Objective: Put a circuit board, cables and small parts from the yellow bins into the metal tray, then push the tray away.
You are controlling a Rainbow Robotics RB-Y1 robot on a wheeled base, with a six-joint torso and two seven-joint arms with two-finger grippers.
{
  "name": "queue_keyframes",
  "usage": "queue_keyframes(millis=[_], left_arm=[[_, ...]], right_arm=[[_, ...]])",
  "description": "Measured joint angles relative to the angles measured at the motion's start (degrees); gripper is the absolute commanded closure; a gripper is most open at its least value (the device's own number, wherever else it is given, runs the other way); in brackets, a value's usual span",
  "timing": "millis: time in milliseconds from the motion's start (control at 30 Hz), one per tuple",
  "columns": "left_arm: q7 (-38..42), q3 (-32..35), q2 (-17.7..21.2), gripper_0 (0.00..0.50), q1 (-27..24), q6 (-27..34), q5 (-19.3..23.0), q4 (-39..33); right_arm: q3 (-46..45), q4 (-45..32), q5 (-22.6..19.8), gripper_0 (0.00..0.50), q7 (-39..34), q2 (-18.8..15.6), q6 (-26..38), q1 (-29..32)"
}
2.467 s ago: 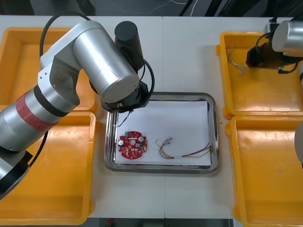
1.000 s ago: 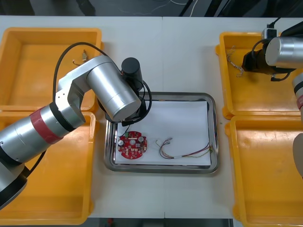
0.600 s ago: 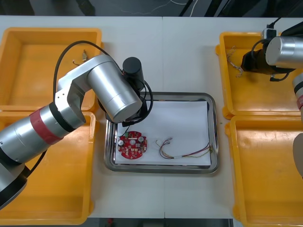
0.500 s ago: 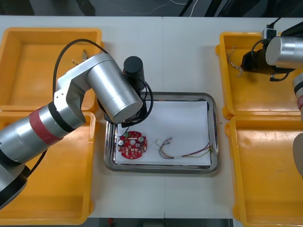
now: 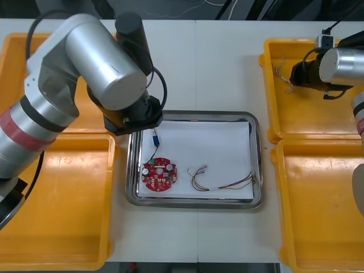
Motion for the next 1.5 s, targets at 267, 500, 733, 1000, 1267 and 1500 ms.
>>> queue_keyframes(millis=[267, 500, 733, 1000, 1267, 1500], left_arm=[[-0.9, 7.8, 4.1, 0.000, -2.8, 3.6, 4.6, 0.5], [-15.1, 13.7, 5.6, 0.000, -4.9, 3.7, 5.7, 6.5], [-24.4, 14.2, 7.0, 0.000, -7.9, 3.7, 4.4, 14.8], [-26.5, 17.6, 7.0, 0.000, -8.5, 3.7, 0.5, 22.0], [-50.5, 19.2, 7.0, 0.000, -8.9, 0.2, -3.5, 27.9], [-53.3, 19.3, 7.0, 0.000, -10.9, -6.3, -3.7, 33.9]], right_arm=[[0.0, -1.1, 0.0, 0.500, 0.0, -0.3, 2.8, 0.1], [0.0, -4.6, -0.3, 0.500, 0.0, -1.2, 10.5, 1.2], [0.0, -6.8, -1.5, 0.500, 0.0, -2.7, 16.8, 2.2], [0.1, -10.0, -3.3, 0.500, 0.0, -5.2, 24.3, 3.2], [0.2, -12.5, -5.9, 0.500, 0.2, -6.4, 26.4, 4.1], [0.2, -19.8, -9.1, 0.500, 0.2, -8.5, 26.4, 9.4]])
